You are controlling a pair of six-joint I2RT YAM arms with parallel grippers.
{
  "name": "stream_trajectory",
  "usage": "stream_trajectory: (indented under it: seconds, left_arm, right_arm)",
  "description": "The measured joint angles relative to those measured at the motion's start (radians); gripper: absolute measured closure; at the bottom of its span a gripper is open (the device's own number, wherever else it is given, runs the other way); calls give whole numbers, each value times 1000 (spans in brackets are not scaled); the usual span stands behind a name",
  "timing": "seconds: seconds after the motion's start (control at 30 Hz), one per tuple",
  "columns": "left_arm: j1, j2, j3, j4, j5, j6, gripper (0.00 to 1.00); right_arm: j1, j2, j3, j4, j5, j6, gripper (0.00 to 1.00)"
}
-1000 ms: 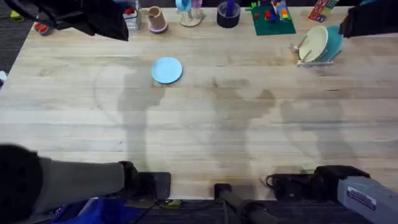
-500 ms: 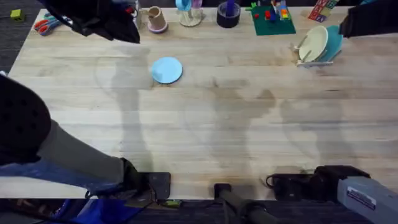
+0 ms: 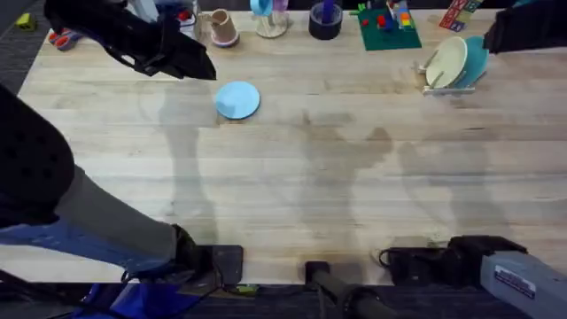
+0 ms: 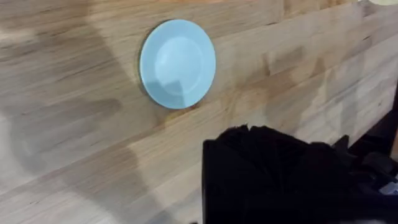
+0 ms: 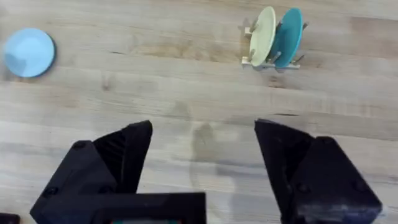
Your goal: Pick up the plates from the table one by one and place each into a slot on the dish rack.
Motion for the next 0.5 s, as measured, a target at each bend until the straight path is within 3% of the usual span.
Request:
stream_trajectory:
  seconds: [0.5]
  left_arm:
    - [18,154,-4,93,91,0,959]
  right_arm:
    - [0,0,0,0,0,0,7]
